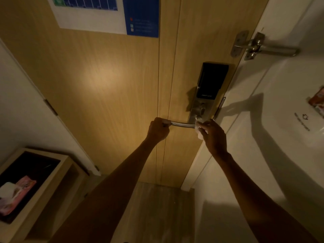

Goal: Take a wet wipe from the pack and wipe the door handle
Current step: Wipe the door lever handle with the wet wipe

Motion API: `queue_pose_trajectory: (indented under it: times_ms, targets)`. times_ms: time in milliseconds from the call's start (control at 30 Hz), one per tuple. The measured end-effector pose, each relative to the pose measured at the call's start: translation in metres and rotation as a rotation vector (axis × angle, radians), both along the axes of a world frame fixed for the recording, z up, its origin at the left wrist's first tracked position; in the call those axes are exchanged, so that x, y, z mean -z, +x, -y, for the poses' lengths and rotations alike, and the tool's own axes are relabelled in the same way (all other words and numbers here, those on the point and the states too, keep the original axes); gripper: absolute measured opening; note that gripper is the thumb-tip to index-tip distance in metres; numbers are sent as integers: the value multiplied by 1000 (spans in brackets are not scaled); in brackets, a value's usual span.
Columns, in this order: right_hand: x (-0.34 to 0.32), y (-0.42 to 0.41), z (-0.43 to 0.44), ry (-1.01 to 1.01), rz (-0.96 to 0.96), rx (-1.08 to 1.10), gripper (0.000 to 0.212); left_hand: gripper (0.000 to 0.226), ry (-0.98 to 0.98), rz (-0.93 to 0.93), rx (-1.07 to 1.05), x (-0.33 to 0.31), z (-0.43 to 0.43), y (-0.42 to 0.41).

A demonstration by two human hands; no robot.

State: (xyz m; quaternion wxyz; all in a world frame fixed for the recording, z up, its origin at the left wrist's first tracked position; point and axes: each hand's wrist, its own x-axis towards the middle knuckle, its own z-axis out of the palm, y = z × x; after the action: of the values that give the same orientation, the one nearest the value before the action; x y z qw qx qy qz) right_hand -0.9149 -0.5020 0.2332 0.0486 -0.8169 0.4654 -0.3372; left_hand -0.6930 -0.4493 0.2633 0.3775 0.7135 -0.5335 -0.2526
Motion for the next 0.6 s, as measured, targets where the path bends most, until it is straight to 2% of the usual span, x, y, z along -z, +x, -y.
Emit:
queue_pose_trajectory:
  times_ms: [167,333,433,600]
  targets:
    - [-2,5,12,-273,-268,-28,37,20,14,-117,-33,0,2,1]
    - [5,72,2,-310,-437,-44,43,26,31,-134,-17,-5,2,3]
    - [2,79,4,-315,-387,-65,40,29,57,-135,-2,-9,3,6]
    - [13,45,12,-288,-204,-63,31,20,54,-187,-30,-11,3,6]
